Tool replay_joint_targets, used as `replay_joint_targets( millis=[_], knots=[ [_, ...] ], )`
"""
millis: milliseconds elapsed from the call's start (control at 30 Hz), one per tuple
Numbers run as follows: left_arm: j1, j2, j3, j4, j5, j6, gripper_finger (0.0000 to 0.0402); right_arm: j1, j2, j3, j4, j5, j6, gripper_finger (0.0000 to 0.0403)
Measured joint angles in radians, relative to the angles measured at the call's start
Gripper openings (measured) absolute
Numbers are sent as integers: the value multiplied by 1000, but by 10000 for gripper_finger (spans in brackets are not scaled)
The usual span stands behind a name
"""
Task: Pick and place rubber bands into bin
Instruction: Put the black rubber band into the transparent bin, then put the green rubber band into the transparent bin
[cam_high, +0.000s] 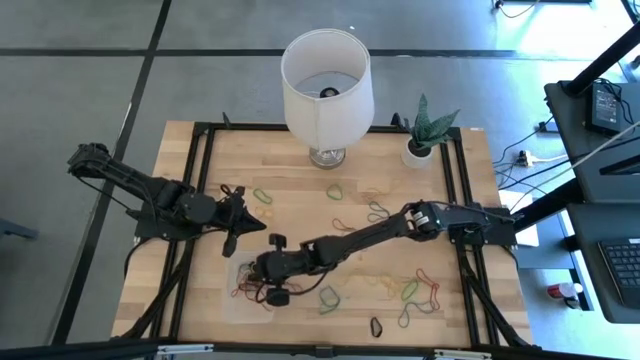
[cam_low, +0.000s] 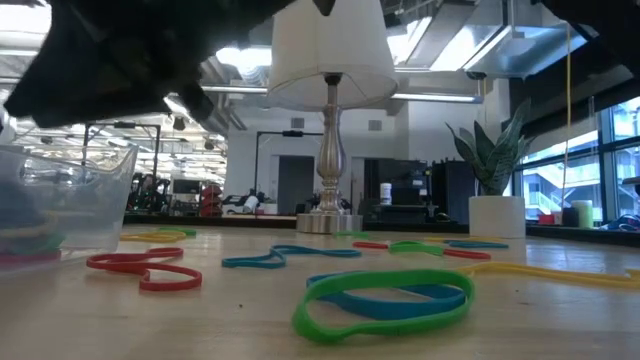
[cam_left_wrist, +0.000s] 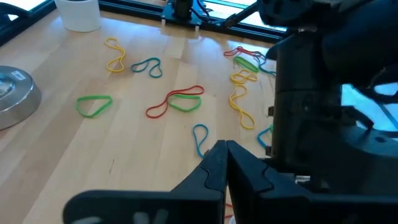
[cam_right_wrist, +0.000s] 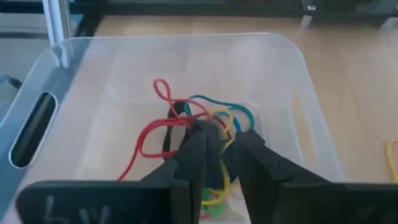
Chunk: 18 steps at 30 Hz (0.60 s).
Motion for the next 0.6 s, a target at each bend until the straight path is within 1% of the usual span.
replay_joint_targets(
  millis=[133, 233, 333, 433, 467, 533, 600],
  knots=[
    [0, 0, 0, 0, 0, 1, 3, 1, 0, 70, -79, 0, -29, 104],
    [0, 0, 0, 0, 0, 1, 3, 2, 0, 122, -178, 0, -47, 101],
    [0, 0, 0, 0, -1, 2, 3, 10, 0, 166, -295, 11, -34, 73],
    [0, 0, 0, -1, -1, 3, 3, 22, -1, 186, -386, 42, -17, 22],
    [0, 0, 0, -1, -2, 3, 3, 26, -5, 186, -417, 43, 1, 11],
    [0, 0, 0, -2, -2, 3, 3, 34, -16, 163, -447, 45, 31, 10],
    [0, 0, 0, -8, -2, 2, 3, 44, -37, 132, -476, 72, 54, 15]
  ],
)
